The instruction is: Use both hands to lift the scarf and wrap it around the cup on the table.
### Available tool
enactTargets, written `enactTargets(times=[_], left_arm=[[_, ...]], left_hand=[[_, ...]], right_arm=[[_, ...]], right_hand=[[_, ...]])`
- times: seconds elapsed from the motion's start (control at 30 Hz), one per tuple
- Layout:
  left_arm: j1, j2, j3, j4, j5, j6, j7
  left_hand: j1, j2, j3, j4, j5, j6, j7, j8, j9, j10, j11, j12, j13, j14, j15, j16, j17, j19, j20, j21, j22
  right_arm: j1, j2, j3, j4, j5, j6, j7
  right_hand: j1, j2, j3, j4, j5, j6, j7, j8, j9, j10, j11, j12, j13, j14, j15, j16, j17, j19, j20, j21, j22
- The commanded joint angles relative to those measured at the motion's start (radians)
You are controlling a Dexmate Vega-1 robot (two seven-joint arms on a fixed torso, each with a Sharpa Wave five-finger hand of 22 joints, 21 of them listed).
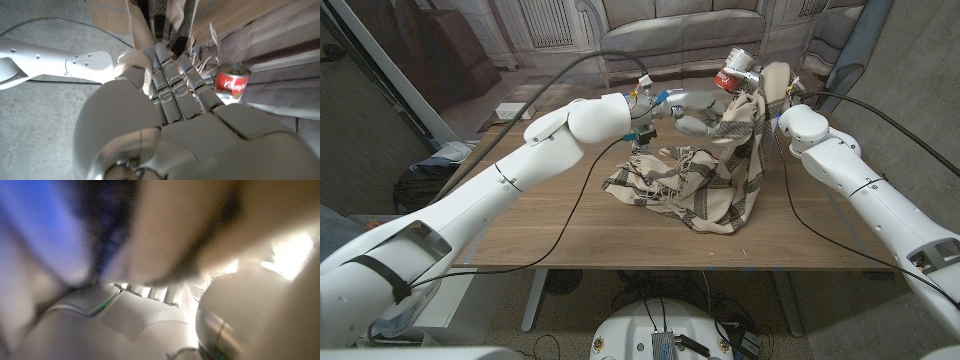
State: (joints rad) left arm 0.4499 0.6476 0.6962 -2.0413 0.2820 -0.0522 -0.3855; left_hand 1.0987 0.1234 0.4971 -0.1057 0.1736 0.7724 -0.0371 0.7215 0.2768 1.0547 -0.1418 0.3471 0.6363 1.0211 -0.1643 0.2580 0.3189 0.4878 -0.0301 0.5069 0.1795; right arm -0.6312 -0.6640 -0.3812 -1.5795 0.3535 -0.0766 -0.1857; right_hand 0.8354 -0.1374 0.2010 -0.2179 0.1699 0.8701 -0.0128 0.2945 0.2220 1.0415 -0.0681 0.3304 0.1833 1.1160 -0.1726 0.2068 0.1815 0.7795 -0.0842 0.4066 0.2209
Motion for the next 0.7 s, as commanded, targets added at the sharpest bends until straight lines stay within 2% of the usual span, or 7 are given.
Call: enactTargets(times=[0.03, 0.17, 0.27, 0.3, 0.4, 0.53, 0.7], left_arm=[[-0.078, -0.084, -0.041, -0.028, 0.159, 0.069, 0.137], [-0.095, -0.099, -0.034, -0.015, 0.236, 0.169, 0.154], [-0.121, -0.12, -0.014, 0.022, 0.285, 0.224, 0.167], [-0.131, -0.129, -0.007, 0.041, 0.293, 0.231, 0.175], [-0.158, -0.162, 0.011, 0.099, 0.314, 0.259, 0.206], [-0.197, -0.202, 0.015, 0.179, 0.282, 0.266, 0.235], [-0.228, -0.217, 0.013, 0.216, 0.26, 0.305, 0.256]], left_hand=[[-0.012, 0.009, 0.006, 0.011, 0.003, 0.049, -0.005, -0.001, 0.009, 0.01, -0.047, -0.001, 0.006, -0.008, -0.025, -0.01, -0.005, -0.002, 0.006, 0.001, 0.004], [-0.013, 0.016, 0.012, 0.014, 0.004, 0.045, -0.004, 0.002, 0.017, 0.008, -0.037, 0.002, 0.015, -0.015, -0.025, -0.016, -0.007, -0.02, 0.009, -0.007, 0.003], [-0.012, 0.017, 0.016, 0.013, 0.004, 0.045, -0.001, 0.004, 0.02, 0.009, -0.041, 0.005, 0.019, -0.013, -0.026, -0.018, -0.009, -0.025, 0.007, -0.01, 0.003], [-0.013, 0.018, 0.017, 0.013, 0.004, 0.045, 0.0, 0.004, 0.02, 0.006, -0.043, 0.005, 0.02, -0.013, -0.026, -0.018, -0.009, -0.026, 0.007, -0.011, 0.003], [-0.014, 0.017, 0.019, 0.014, 0.004, 0.041, -0.001, 0.004, 0.022, 0.007, -0.041, 0.008, 0.024, -0.015, -0.029, -0.021, -0.011, -0.028, 0.005, -0.013, 0.003], [-0.017, 0.013, 0.02, 0.015, 0.003, 0.041, -0.003, 0.001, 0.018, 0.006, -0.045, 0.011, 0.028, -0.014, -0.034, -0.024, -0.013, -0.028, 0.002, -0.014, 0.002], [-0.02, 0.012, 0.024, 0.016, 0.003, 0.047, -0.006, -0.002, 0.011, 0.003, -0.045, 0.012, 0.034, -0.015, -0.035, -0.028, -0.017, -0.029, -0.003, -0.017, 0.002]], right_arm=[[-0.136, -0.045, 0.014, -0.057, 0.026, -0.03, -0.041], [-0.183, -0.083, 0.027, -0.108, 0.036, -0.052, -0.04], [-0.207, -0.118, 0.028, -0.146, 0.035, -0.061, -0.019], [-0.212, -0.127, 0.026, -0.16, 0.033, -0.068, -0.014], [-0.224, -0.147, 0.023, -0.193, 0.032, -0.066, 0.007], [-0.239, -0.154, 0.023, -0.211, 0.031, -0.023, 0.032], [-0.277, -0.162, 0.048, -0.234, 0.051, 0.011, 0.035]], right_hand=[[0.263, 0.271, 0.087, 0.073, 0.004, 0.155, -0.154, 0.002, 0.001, 0.138, -0.126, 0.0, 0.004, 0.025, -0.061, -0.001, 0.004, 0.0, -0.118, 0.002, 0.005], [0.265, 0.274, 0.087, 0.073, 0.005, 0.156, -0.154, 0.0, 0.001, 0.139, -0.126, -0.003, 0.004, 0.038, -0.063, 0.005, 0.007, 0.009, -0.117, 0.008, 0.005], [0.28, 0.271, 0.081, 0.066, 0.006, 0.157, -0.152, -0.009, 0.008, 0.144, -0.124, -0.015, 0.005, 0.119, -0.065, 0.039, 0.018, 0.072, -0.119, 0.047, 0.012], [0.282, 0.269, 0.08, 0.065, 0.006, 0.158, -0.152, -0.01, 0.008, 0.145, -0.123, -0.017, 0.005, 0.132, -0.066, 0.044, 0.02, 0.076, -0.12, 0.051, 0.013], [0.283, 0.268, 0.079, 0.065, 0.006, 0.159, -0.152, -0.011, 0.008, 0.146, -0.123, -0.017, 0.005, 0.134, -0.066, 0.044, 0.02, 0.078, -0.12, 0.053, 0.014], [0.277, 0.262, 0.072, 0.07, 0.005, 0.164, -0.152, -0.017, 0.009, 0.153, -0.124, -0.024, 0.006, 0.087, -0.062, 0.012, 0.009, 0.041, -0.117, 0.049, 0.017], [0.277, 0.263, 0.072, 0.071, 0.006, 0.168, -0.153, -0.017, 0.009, 0.155, -0.124, -0.025, 0.006, 0.081, -0.062, 0.009, 0.008, 0.036, -0.117, 0.049, 0.017]])
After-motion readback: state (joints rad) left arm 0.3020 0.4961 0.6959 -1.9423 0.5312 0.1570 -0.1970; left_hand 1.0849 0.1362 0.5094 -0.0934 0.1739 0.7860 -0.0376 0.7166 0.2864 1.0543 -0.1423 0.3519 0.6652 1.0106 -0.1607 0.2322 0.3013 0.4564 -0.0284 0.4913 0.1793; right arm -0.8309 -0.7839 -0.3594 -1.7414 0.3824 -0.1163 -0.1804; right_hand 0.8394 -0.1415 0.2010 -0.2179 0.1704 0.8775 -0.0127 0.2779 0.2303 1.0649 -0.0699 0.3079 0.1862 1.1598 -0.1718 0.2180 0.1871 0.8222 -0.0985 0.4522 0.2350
